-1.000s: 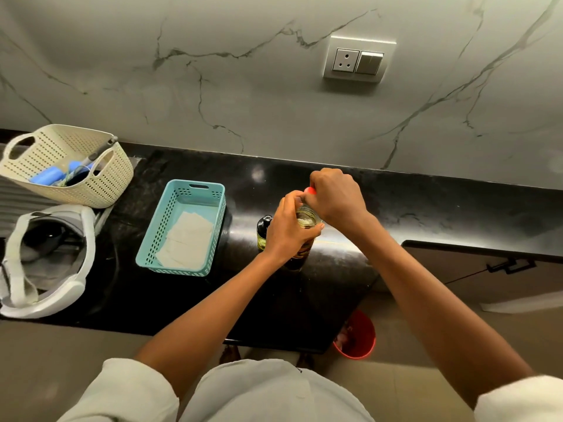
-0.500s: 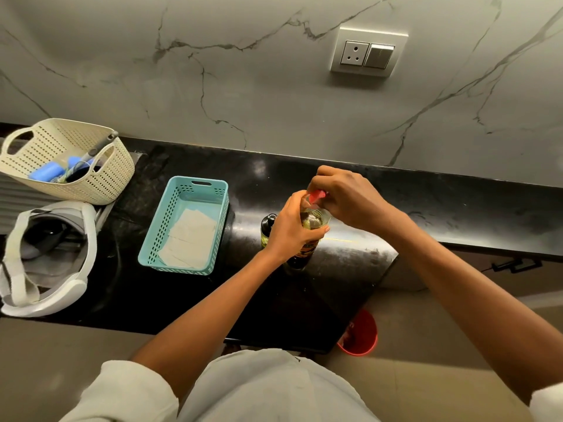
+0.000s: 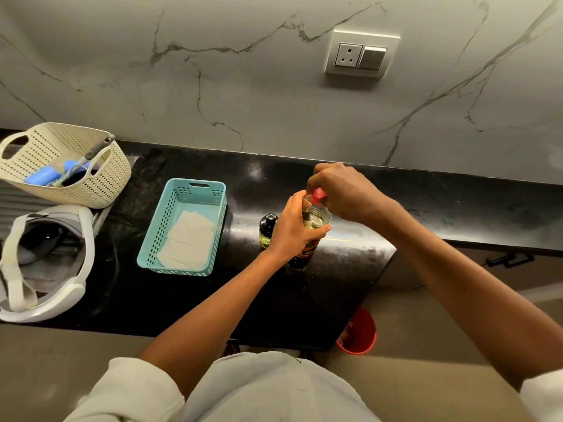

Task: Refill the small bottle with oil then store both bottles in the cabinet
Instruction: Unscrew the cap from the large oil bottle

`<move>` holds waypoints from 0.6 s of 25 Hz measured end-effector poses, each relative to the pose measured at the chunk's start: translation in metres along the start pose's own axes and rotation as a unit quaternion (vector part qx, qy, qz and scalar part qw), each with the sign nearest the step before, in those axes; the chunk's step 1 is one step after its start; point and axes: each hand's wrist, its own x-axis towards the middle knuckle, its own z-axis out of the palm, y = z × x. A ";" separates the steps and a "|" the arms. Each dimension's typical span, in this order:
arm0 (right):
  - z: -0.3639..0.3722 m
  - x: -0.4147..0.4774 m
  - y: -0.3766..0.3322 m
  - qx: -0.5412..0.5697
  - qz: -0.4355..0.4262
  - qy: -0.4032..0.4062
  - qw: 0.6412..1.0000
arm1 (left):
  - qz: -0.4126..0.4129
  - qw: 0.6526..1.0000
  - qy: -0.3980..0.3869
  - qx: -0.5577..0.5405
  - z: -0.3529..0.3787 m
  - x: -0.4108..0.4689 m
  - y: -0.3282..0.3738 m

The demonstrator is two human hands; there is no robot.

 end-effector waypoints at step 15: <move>0.001 -0.008 -0.002 0.016 0.021 0.082 0.996 | 0.002 1.000 -0.012 0.004 -0.003 0.001 0.002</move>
